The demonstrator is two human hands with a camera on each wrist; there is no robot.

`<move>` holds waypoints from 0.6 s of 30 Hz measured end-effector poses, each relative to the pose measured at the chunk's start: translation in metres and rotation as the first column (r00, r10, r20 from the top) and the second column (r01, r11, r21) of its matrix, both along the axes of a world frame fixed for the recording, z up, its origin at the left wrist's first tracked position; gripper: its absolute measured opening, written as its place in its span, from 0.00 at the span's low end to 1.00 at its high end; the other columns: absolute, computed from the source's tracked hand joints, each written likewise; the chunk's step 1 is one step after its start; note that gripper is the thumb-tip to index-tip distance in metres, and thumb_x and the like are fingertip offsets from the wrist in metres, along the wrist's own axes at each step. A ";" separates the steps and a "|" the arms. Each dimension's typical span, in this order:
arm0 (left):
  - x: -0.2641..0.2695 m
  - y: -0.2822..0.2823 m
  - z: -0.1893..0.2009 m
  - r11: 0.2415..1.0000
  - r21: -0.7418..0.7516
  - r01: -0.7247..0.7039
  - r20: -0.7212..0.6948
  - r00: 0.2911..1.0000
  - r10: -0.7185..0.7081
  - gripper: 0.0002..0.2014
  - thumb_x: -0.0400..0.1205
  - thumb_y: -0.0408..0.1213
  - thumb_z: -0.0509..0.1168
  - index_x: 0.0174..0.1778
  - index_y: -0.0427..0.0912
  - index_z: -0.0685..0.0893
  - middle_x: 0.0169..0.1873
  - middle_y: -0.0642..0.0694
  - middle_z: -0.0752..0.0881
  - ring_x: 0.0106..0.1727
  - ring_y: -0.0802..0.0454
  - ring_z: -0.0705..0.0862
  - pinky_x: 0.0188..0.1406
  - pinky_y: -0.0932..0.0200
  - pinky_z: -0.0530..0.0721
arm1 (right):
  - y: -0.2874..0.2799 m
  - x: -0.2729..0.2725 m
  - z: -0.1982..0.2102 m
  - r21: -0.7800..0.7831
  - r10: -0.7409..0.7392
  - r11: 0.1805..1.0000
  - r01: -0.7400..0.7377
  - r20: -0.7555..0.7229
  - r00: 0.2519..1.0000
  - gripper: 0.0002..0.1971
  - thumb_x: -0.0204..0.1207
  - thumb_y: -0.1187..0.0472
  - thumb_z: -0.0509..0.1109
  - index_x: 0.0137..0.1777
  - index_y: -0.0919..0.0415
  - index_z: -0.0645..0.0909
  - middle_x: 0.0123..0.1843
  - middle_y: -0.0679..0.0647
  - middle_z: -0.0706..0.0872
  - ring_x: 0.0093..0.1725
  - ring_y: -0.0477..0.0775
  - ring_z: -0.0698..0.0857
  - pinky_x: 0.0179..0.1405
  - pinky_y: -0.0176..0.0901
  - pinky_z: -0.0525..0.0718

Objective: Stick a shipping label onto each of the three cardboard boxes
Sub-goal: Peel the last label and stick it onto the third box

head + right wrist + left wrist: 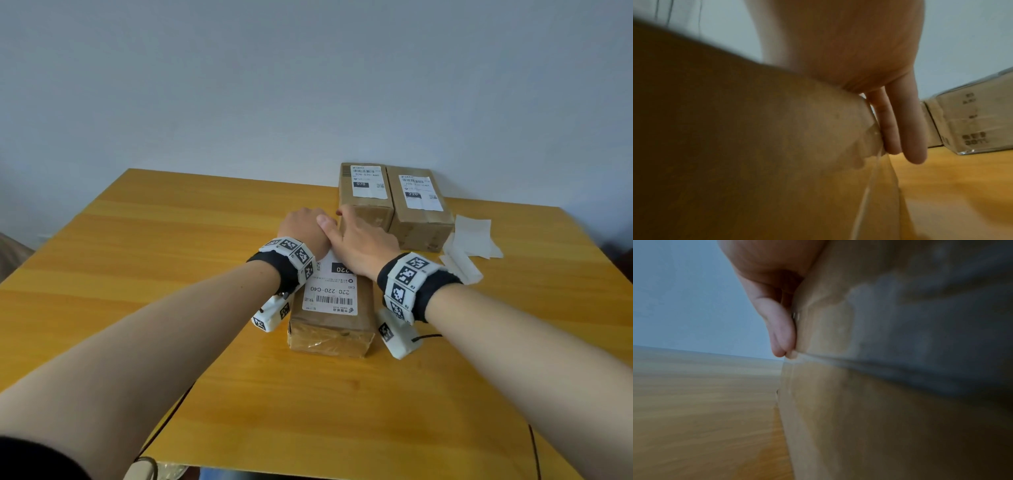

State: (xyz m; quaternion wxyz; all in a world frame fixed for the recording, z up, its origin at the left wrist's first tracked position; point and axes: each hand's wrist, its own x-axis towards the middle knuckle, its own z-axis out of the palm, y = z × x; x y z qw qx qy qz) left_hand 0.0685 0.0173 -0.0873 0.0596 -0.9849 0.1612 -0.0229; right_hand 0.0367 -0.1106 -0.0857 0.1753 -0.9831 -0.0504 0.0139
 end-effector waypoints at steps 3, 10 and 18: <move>-0.002 0.002 0.003 0.998 -0.061 -0.007 -0.046 0.999 0.005 0.09 0.88 0.35 0.55 0.42 0.48 0.72 0.32 0.49 0.73 0.29 0.51 0.75 0.33 0.54 0.78 | 0.004 -0.004 -0.004 -0.005 -0.018 1.000 0.018 0.020 1.000 0.40 0.82 0.23 0.37 0.80 0.49 0.65 0.71 0.59 0.86 0.62 0.68 0.88 0.48 0.57 0.75; 0.007 0.015 -0.006 0.943 -0.312 -0.113 -0.120 0.990 0.079 0.18 0.88 0.37 0.56 0.31 0.48 0.74 0.32 0.49 0.80 0.36 0.46 0.81 0.29 0.58 0.76 | 0.006 -0.005 -0.012 -0.128 -0.011 0.991 0.021 0.081 0.997 0.40 0.80 0.22 0.33 0.58 0.51 0.76 0.59 0.58 0.88 0.53 0.66 0.89 0.43 0.53 0.78; 0.005 0.008 -0.010 0.997 -0.076 -0.023 -0.013 1.000 0.022 0.11 0.90 0.34 0.54 0.54 0.36 0.81 0.40 0.42 0.78 0.40 0.41 0.79 0.35 0.50 0.78 | 0.004 0.022 -0.014 -0.118 -0.079 0.989 0.088 0.085 0.993 0.30 0.94 0.46 0.45 0.50 0.62 0.85 0.57 0.65 0.89 0.60 0.70 0.86 0.47 0.53 0.73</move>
